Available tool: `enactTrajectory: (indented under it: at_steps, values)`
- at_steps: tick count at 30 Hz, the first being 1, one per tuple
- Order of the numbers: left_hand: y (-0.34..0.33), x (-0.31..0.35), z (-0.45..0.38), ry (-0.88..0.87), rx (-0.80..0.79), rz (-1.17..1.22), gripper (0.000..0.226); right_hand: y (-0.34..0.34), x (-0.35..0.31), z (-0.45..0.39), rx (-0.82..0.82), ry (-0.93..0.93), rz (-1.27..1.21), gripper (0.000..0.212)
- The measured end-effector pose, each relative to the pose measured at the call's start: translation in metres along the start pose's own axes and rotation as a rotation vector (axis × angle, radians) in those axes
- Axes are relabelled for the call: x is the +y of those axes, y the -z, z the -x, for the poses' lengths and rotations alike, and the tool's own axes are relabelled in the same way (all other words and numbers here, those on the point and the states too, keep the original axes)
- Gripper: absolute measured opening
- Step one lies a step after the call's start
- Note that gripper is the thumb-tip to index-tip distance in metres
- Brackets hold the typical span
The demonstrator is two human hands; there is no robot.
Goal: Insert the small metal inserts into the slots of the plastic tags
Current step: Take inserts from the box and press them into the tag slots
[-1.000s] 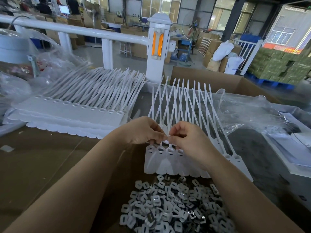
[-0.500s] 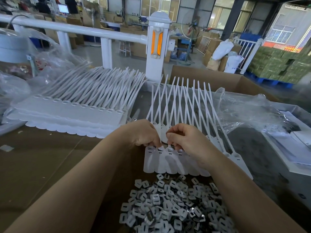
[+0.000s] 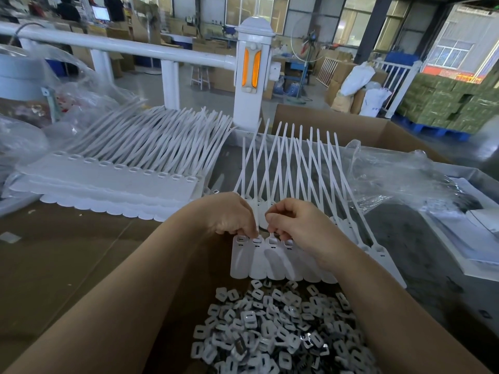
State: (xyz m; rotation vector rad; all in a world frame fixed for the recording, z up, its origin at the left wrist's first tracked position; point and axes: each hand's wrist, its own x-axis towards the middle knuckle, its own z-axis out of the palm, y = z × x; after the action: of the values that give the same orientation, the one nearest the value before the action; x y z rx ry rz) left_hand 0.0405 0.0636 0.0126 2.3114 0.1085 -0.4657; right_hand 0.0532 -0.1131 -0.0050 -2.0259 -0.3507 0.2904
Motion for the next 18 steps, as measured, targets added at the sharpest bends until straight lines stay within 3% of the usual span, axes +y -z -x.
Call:
enactTrajectory:
  at_steps: [11,18]
  values:
    - [-0.0037,-0.0039,0.0014,-0.066,0.070,-0.007,0.008,-0.0001,-0.0008,0.0002,-0.004,-0.011,0.014,0.006]
    - [-0.0002,-0.0039,0.0009,-0.055,0.036,-0.087,0.018,0.0009,-0.0007,-0.0004,-0.015,-0.018,0.006,0.005]
